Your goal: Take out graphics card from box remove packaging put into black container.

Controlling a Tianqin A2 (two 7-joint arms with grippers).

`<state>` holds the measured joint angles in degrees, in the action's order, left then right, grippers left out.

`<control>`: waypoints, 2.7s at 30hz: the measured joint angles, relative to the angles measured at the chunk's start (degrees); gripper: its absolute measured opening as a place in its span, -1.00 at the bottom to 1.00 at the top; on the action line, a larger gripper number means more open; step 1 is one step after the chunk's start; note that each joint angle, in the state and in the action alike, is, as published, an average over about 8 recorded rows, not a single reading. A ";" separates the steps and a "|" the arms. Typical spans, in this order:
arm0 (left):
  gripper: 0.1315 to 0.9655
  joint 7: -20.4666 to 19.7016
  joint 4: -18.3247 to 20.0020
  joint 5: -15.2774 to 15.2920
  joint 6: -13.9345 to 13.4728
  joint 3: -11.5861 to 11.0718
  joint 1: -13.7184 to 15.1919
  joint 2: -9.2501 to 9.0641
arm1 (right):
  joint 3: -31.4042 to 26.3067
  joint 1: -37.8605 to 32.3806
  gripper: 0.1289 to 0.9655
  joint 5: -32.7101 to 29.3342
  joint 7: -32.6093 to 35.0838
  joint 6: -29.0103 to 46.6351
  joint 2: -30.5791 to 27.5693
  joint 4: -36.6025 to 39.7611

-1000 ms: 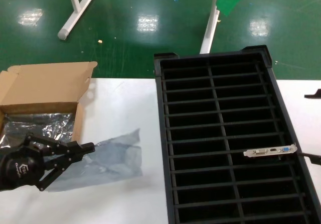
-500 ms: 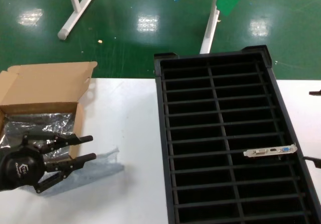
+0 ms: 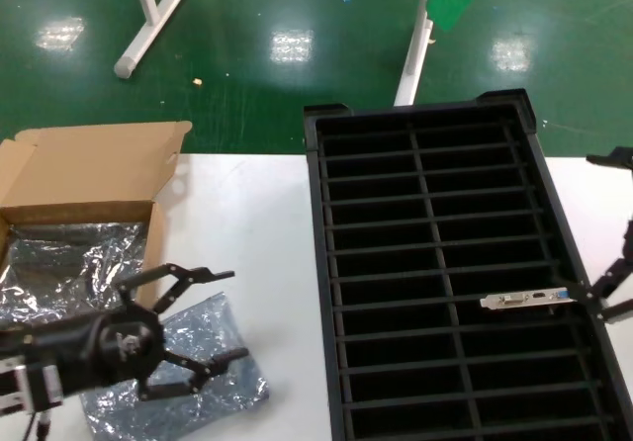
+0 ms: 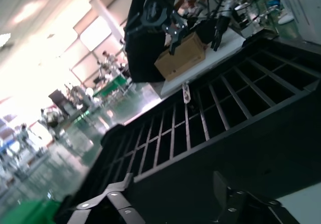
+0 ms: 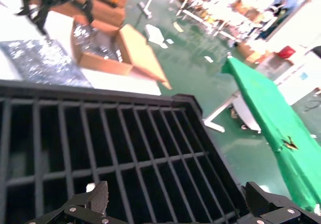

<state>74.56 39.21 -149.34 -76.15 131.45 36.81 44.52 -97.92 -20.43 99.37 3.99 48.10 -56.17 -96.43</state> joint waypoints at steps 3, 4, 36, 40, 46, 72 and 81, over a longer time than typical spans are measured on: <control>-0.15 -3.49 2.46 2.16 3.57 -1.86 -1.72 -1.26 | 0.29 0.96 1.00 0.18 -0.19 -2.25 1.83 0.22; -0.08 -4.63 3.27 2.87 4.73 -2.47 -2.29 -1.68 | 0.39 1.27 1.00 0.23 -0.25 -2.99 2.42 0.30; 0.97 -42.33 29.78 26.23 43.22 -22.59 -20.89 -15.51 | 3.55 11.61 1.00 2.14 -2.27 -27.28 22.16 2.70; 1.00 -46.95 33.03 29.10 47.94 -25.05 -23.17 -17.21 | 3.93 12.87 1.00 2.37 -2.51 -30.29 24.55 2.99; 1.00 -54.04 38.02 33.49 55.18 -28.84 -26.67 -19.81 | 4.53 14.81 1.00 2.73 -2.89 -34.87 28.26 3.45; 1.00 -70.23 49.41 43.53 71.72 -37.48 -34.67 -25.75 | 5.88 19.24 1.00 3.54 -3.76 -45.33 36.73 4.47; 1.00 -70.82 49.82 43.89 72.31 -37.79 -34.96 -25.96 | 5.93 19.41 1.00 3.57 -3.78 -45.70 37.03 4.51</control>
<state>3.74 89.03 -105.45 -3.83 93.66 1.84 18.56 -91.99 -1.03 102.94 0.21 2.40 -19.14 -91.92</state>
